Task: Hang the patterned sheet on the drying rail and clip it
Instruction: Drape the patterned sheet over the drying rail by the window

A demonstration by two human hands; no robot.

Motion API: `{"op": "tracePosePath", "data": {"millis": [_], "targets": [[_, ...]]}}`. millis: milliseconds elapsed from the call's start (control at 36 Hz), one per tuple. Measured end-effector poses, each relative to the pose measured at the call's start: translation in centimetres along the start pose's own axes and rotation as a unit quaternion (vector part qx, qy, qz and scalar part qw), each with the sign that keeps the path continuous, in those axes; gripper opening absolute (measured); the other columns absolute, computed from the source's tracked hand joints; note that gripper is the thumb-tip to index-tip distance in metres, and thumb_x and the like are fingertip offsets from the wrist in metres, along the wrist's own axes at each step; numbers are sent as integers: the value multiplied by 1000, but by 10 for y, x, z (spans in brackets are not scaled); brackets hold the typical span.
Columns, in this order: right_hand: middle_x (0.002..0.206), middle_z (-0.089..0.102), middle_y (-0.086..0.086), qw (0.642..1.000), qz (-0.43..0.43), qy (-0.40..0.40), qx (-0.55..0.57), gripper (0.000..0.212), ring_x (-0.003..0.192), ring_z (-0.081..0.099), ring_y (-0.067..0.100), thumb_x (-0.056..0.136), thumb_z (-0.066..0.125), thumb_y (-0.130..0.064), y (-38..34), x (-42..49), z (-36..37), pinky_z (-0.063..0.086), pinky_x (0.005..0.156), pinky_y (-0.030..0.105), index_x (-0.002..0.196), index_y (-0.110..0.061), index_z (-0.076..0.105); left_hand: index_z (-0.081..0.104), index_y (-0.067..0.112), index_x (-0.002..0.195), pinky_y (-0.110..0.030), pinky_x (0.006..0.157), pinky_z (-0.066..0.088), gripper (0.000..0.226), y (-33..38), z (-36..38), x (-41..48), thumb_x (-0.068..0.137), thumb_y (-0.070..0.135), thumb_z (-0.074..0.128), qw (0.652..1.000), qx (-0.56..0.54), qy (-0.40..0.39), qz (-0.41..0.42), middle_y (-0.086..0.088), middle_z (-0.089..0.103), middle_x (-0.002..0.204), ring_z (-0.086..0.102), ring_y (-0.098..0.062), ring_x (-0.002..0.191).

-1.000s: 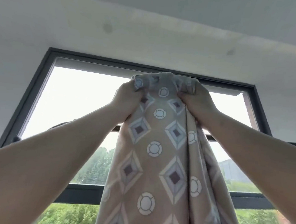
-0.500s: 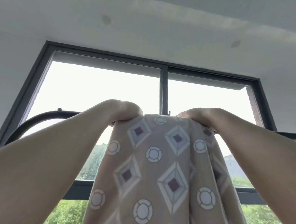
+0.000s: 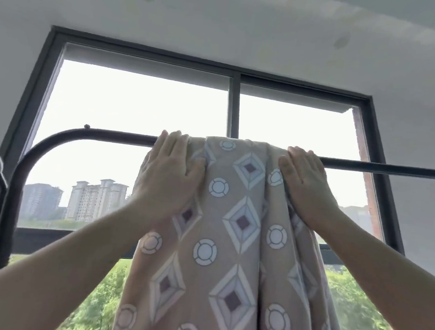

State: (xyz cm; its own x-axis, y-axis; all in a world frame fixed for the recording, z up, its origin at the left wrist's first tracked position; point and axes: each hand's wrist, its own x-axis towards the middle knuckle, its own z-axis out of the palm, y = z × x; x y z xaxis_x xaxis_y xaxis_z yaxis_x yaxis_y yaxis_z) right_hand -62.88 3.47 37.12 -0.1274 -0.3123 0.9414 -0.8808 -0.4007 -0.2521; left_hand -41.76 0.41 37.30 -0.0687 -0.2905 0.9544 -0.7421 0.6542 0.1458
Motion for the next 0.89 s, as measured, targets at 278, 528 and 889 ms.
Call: {"op": "tracePosePath", "data": {"millis": [278, 528, 889], "targets": [[94, 62, -6, 983, 122, -68, 116, 40, 86, 62, 18, 73, 70, -42, -11, -66, 0, 53, 79, 43, 98, -24, 44, 53, 8, 108, -10, 49, 45, 29, 6, -6, -58, 83, 16, 67, 927, -340, -18, -159, 11, 68, 74, 63, 1, 63], [69, 55, 2, 996, -33, -71, -34, 15, 71, 53, 24, 80, 55, -13, -36, -45, -14, 34, 56, 30, 66, -13, 48, 66, -2, 95, -32, 72, 50, 29, 12, -34, -33, 92, 25, 54, 967, -190, -140, -101, -16, 69, 94, 63, -27, 82], [102, 67, 3, 994, -75, -14, 83, 23, 98, 59, 16, 88, 51, -11, -55, 66, -15, 43, 81, 23, 103, -12, 68, 68, 17, 84, -32, 76, 53, 32, -8, -42, 75, 95, 37, 46, 966, -239, -95, -26, -5, 70, 85, 66, -20, 78]]}}
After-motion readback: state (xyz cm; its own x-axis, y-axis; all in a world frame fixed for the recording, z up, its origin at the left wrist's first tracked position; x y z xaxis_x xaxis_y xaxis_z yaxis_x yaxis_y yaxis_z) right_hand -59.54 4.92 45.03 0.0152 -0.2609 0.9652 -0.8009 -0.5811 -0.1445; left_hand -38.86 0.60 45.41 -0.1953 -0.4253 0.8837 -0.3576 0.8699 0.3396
